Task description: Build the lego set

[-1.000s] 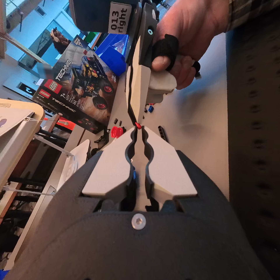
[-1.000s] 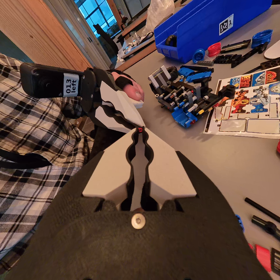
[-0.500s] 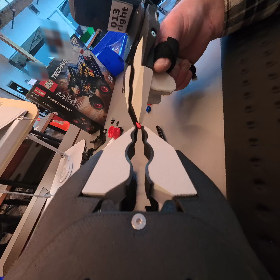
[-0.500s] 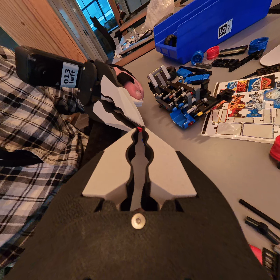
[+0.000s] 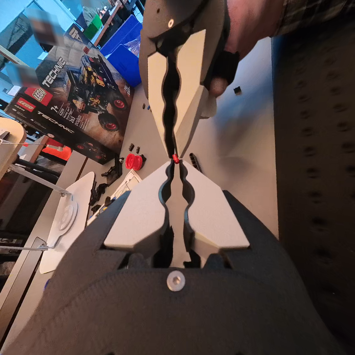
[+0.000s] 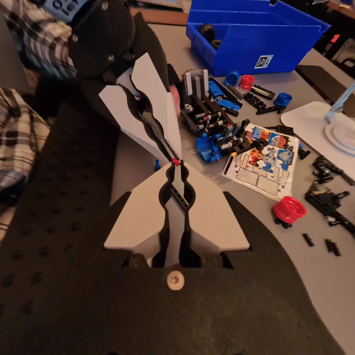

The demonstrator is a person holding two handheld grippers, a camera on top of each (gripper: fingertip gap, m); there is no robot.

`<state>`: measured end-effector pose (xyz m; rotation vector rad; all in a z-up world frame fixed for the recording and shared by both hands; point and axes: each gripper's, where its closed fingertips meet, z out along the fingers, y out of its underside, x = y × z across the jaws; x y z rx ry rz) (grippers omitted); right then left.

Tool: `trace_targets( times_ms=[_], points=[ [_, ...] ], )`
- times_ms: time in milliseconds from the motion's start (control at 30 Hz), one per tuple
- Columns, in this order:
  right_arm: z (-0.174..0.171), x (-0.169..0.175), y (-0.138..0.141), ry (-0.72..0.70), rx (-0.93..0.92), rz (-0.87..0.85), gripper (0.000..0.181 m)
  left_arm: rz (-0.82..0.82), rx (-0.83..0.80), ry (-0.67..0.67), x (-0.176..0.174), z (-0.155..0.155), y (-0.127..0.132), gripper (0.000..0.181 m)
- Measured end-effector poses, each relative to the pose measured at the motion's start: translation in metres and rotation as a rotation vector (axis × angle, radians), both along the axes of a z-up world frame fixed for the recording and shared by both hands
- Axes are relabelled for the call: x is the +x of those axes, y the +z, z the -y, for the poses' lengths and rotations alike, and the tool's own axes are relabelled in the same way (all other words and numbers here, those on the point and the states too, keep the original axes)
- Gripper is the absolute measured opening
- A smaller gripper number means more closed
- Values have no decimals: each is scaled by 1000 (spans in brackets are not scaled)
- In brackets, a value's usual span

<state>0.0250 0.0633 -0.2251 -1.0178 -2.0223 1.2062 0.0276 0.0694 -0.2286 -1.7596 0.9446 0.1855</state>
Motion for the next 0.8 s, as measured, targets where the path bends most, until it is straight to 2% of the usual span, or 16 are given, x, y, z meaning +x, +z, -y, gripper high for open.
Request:
trace_targets(
  times_ms=[167, 500, 800],
  points=[
    [-3, 0, -6, -10, 158, -33, 1, 24, -17, -7, 2, 2, 0, 3],
    [-4, 1, -13, -6, 274, -48, 1, 55, -30, -10, 4, 4, 1, 3],
    [-7, 0, -5, -31, 321, -100, 3, 105, -48, -2, 5, 2, 2, 3]
  ],
)
